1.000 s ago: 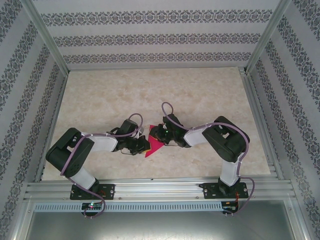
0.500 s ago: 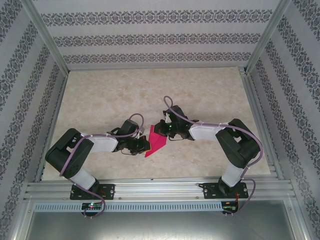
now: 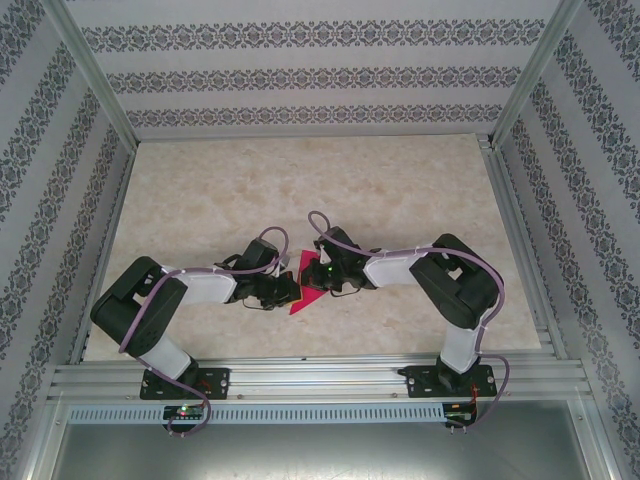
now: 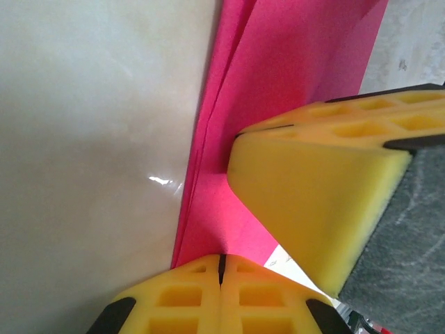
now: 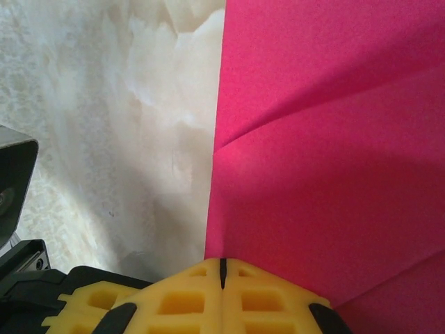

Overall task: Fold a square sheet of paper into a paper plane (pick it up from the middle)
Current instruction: Fourth fold the wing at the center of the table.

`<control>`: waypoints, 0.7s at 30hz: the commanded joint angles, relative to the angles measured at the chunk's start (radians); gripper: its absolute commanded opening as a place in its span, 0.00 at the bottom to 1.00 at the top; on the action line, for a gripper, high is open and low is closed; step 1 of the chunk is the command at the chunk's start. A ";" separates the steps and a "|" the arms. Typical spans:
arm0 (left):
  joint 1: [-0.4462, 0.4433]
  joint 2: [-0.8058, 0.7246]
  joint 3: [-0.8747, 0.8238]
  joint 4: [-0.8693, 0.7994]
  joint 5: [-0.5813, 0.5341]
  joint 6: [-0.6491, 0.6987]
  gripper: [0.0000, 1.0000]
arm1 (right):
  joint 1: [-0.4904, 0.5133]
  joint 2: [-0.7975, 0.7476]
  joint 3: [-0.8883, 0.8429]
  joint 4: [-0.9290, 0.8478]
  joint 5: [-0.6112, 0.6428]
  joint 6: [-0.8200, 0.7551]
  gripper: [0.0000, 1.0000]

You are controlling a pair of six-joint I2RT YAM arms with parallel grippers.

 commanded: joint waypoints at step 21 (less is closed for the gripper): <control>-0.015 0.035 -0.096 -0.231 -0.164 0.043 0.00 | -0.347 0.085 -0.027 0.073 0.003 -0.093 0.02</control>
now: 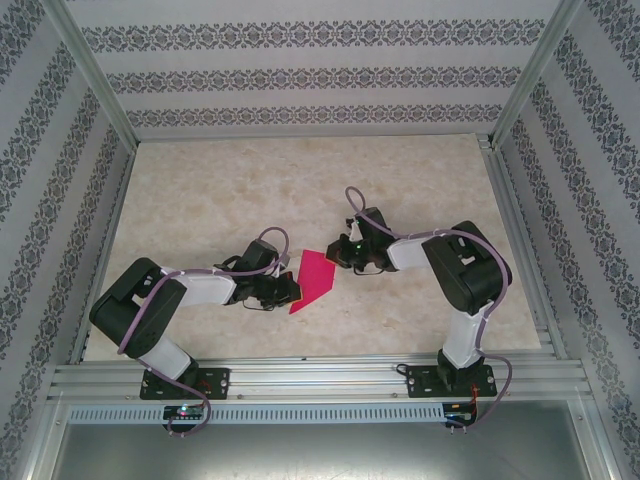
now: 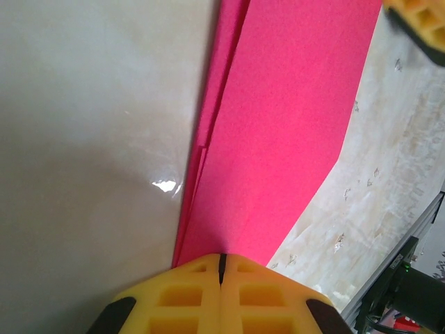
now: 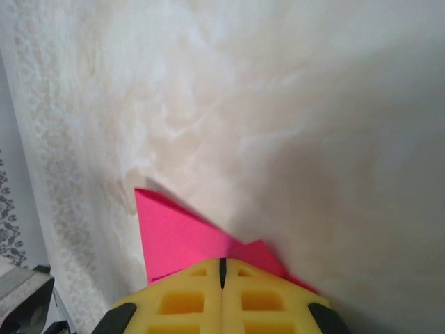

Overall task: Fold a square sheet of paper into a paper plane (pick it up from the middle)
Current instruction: Fourth fold the wing at the center of the table.

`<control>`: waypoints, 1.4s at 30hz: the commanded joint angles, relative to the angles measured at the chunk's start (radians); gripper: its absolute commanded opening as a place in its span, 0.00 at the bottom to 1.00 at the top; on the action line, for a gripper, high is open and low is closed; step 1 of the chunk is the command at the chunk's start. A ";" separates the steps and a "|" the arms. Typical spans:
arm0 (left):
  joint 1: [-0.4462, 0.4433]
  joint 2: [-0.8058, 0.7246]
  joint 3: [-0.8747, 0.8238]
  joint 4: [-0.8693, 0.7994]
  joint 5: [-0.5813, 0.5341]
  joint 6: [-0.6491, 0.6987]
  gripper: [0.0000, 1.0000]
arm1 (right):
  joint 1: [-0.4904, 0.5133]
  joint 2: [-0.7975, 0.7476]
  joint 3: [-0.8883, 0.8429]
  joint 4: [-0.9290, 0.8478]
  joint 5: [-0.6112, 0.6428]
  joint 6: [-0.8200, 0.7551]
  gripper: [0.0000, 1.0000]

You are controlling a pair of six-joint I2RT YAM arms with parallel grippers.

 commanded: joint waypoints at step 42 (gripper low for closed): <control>-0.009 0.034 -0.067 -0.280 -0.145 0.054 0.00 | -0.036 0.010 0.073 -0.116 0.109 -0.096 0.04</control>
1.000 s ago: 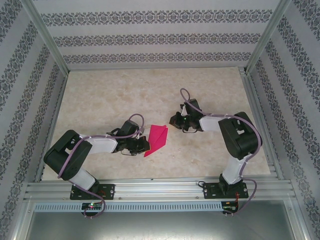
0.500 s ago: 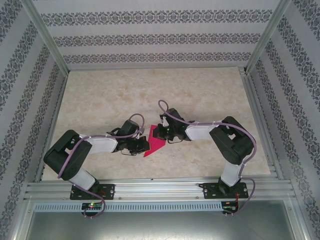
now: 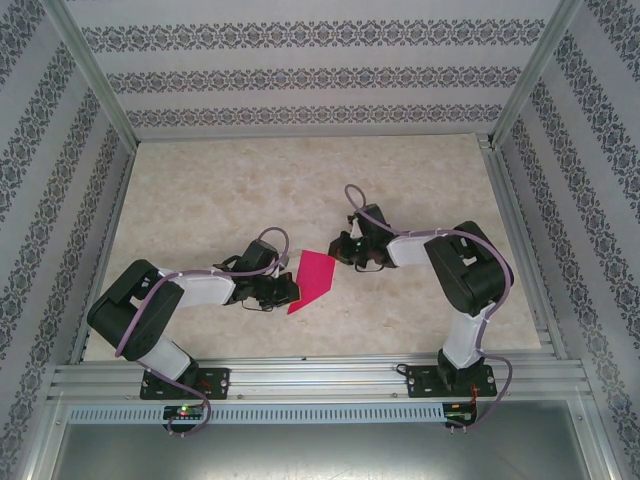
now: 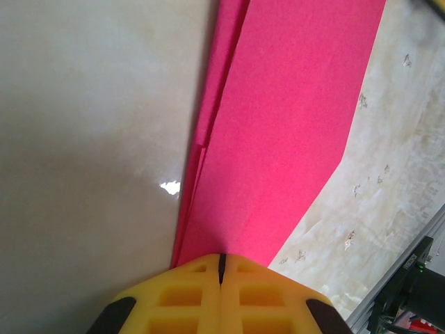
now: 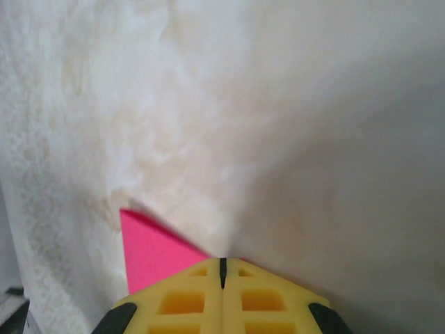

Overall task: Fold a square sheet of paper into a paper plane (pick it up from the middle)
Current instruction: Fourth fold the wing at the center of the table.

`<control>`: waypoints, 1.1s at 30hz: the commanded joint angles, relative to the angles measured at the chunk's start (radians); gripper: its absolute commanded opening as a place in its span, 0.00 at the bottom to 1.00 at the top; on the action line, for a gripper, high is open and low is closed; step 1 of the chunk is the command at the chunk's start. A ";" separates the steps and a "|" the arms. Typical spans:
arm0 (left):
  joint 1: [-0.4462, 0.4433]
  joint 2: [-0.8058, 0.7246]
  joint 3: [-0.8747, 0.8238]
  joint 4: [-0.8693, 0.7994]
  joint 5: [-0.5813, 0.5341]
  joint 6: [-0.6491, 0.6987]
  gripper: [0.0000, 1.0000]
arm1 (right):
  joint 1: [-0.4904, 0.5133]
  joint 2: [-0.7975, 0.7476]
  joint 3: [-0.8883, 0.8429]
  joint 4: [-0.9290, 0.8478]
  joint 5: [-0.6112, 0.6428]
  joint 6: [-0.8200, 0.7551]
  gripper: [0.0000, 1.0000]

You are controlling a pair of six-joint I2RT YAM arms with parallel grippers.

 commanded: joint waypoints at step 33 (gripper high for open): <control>-0.007 -0.068 0.008 -0.310 -0.078 0.056 0.00 | 0.194 0.028 -0.116 0.072 0.031 0.064 0.02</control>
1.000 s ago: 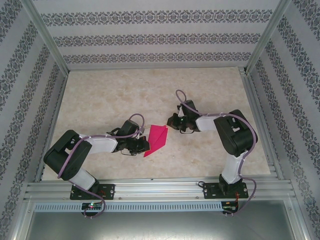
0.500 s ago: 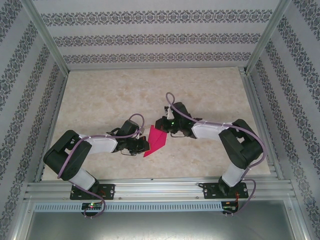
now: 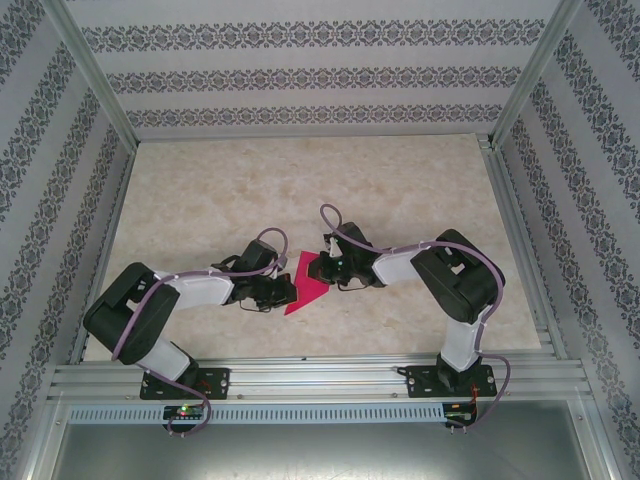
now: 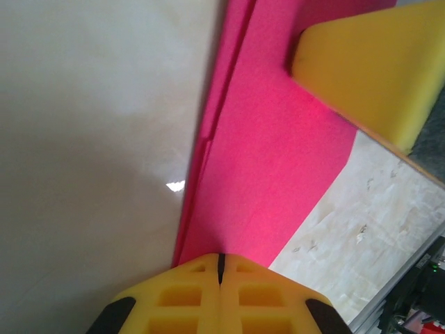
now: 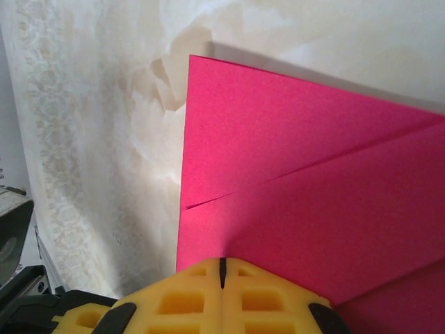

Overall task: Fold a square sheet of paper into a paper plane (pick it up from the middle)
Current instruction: Fourth fold the wing at the center of the table.

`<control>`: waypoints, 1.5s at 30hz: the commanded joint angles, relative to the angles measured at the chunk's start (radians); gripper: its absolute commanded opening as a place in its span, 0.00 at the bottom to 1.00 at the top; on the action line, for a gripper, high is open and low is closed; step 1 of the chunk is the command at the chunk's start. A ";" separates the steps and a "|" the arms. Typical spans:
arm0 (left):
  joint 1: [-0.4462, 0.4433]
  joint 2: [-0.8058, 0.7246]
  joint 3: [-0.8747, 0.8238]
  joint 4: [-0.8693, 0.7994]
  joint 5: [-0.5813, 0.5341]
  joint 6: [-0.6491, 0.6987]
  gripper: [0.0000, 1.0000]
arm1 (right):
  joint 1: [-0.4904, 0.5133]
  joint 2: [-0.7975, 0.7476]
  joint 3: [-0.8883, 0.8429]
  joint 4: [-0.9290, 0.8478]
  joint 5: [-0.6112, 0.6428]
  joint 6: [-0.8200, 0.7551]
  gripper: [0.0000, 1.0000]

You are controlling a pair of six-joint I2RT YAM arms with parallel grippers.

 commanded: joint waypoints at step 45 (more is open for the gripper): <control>-0.018 0.163 0.180 0.066 0.022 -0.166 0.15 | -0.008 0.031 -0.020 -0.091 0.069 0.004 0.03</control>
